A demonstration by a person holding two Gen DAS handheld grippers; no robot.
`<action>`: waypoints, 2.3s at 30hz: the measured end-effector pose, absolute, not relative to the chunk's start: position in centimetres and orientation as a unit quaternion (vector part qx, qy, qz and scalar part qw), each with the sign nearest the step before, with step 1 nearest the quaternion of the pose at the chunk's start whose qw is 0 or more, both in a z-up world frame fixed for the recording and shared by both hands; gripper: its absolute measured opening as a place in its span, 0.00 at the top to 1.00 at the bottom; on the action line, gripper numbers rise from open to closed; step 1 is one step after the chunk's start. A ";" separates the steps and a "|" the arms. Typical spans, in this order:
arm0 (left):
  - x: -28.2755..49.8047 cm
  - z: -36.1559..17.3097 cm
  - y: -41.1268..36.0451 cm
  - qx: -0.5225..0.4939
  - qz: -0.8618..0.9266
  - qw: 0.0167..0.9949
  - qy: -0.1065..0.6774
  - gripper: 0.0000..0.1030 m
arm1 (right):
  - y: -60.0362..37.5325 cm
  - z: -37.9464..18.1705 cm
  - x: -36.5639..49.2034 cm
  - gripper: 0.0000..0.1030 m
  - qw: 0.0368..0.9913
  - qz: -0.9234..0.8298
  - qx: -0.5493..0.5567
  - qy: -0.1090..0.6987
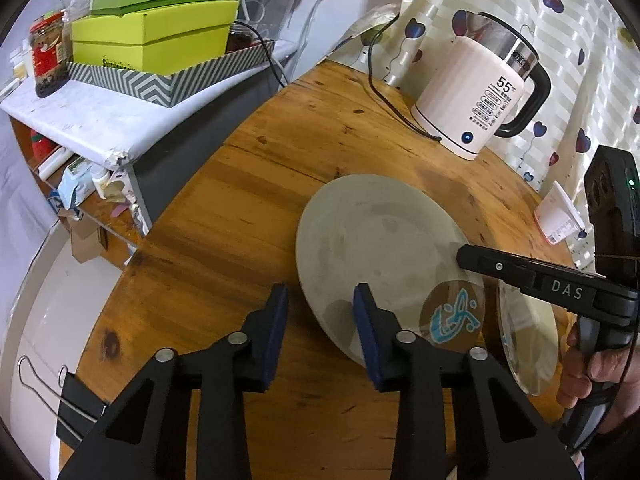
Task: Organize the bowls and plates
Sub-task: 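Lift the held plate with the left gripper over another beige plate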
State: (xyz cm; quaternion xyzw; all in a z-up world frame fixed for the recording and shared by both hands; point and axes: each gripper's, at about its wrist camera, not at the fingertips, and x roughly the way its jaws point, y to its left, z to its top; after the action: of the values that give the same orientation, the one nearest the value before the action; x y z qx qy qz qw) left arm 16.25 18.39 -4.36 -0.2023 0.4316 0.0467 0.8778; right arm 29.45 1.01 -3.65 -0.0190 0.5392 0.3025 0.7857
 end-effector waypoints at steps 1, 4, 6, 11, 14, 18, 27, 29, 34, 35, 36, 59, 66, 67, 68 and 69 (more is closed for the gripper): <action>16.3 -4.3 18.3 -0.201 0.045 0.878 0.432 0.69 | 1.1 -3.7 29.4 0.84 0.785 0.304 -0.019 0.539; 16.4 -4.3 18.2 -0.201 0.042 0.878 0.431 0.71 | 1.2 -3.7 29.3 0.84 0.787 0.304 -0.022 0.536; 16.4 -4.3 18.1 -0.202 0.042 0.879 0.430 0.71 | 1.2 -3.7 29.3 0.84 0.787 0.304 -0.020 0.537; 16.1 -3.9 18.0 -0.199 0.046 0.881 0.426 0.71 | 1.1 -3.5 29.1 0.85 0.785 0.304 -0.012 0.540; 15.7 -3.3 18.0 -0.198 0.046 0.883 0.422 0.72 | 1.0 -3.0 28.8 0.85 0.786 0.307 -0.013 0.536; 15.1 -2.5 17.9 -0.195 0.046 0.886 0.419 0.71 | 0.7 -2.3 28.2 0.85 0.787 0.309 -0.009 0.534; 12.4 -0.2 16.7 -0.189 0.041 0.892 0.409 0.71 | -0.4 0.0 25.3 0.85 0.793 0.309 -0.007 0.524; 11.5 0.2 16.2 -0.187 0.038 0.893 0.408 0.71 | -0.9 0.5 24.3 0.85 0.794 0.309 -0.005 0.524; 9.2 0.7 14.3 -0.176 0.027 0.894 0.411 0.71 | -2.7 1.0 21.6 0.85 0.796 0.298 0.005 0.527; 8.9 0.8 14.0 -0.175 0.024 0.894 0.412 0.71 | -3.2 1.1 21.0 0.85 0.797 0.295 0.008 0.527; 8.5 0.8 13.7 -0.175 0.021 0.894 0.413 0.71 | -3.6 1.1 20.6 0.85 0.797 0.293 0.010 0.528; 2.3 -1.1 7.7 -0.146 -0.010 0.883 0.446 0.71 | -9.7 -0.3 10.8 0.85 0.805 0.257 0.019 0.535; 1.6 -1.9 7.3 -0.144 -0.016 0.878 0.456 0.71 | -10.6 -1.2 9.8 0.85 0.799 0.253 0.032 0.544; 1.6 -2.0 7.2 -0.144 -0.017 0.877 0.458 0.71 | -10.7 -1.2 9.7 0.85 0.800 0.252 0.031 0.544; 1.6 -2.1 7.1 -0.143 -0.017 0.877 0.459 0.71 | -10.8 -1.2 9.6 0.85 0.800 0.252 0.031 0.544; 1.5 -2.2 7.1 -0.142 -0.017 0.876 0.460 0.71 | -10.8 -1.3 9.5 0.85 0.800 0.251 0.030 0.544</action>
State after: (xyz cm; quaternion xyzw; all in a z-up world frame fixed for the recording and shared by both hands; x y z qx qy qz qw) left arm 1.54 7.07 -2.15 -0.1423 0.4602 -0.0172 0.8762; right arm 9.52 -10.77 -1.27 0.0298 0.5444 0.2508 0.7999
